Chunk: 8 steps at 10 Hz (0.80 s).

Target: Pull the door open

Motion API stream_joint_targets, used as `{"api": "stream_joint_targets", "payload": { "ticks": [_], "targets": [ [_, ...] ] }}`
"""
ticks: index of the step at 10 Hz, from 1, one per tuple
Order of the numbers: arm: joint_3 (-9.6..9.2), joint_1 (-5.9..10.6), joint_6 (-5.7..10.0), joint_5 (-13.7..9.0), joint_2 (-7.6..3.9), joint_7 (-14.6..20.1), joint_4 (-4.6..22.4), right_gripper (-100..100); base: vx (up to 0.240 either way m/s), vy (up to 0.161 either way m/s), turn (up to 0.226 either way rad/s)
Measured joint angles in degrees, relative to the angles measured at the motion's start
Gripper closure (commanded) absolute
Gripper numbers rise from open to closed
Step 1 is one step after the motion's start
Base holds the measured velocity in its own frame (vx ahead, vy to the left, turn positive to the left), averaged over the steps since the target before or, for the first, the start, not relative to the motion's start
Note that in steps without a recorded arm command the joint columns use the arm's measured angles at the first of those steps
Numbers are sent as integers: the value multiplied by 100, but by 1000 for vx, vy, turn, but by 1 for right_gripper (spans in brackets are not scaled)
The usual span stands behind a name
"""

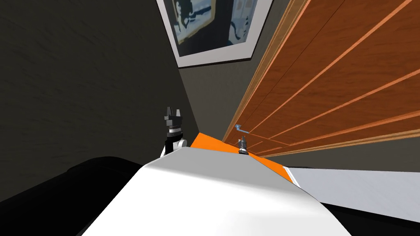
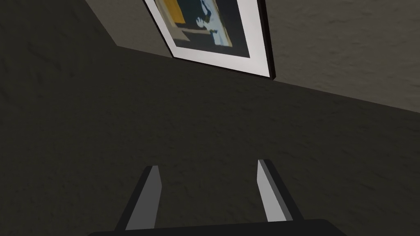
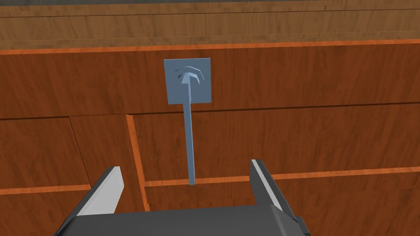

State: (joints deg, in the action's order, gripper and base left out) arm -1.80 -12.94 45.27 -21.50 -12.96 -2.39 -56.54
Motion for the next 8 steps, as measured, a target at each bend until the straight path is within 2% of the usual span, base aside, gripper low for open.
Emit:
{"api": "stream_joint_targets", "payload": {
  "ticks": [2,5,7,8],
  "targets": [
    [87,-9,46,-37,-100,106,97,-100,170,8,104],
    [244,40,188,-102,-301,341,425,-100,194,-26,129],
    [332,74,292,-136,-394,466,634,-100,105,-40,81],
    [337,80,309,-137,-399,480,650,100,-5,2,-25]
  ]
}}
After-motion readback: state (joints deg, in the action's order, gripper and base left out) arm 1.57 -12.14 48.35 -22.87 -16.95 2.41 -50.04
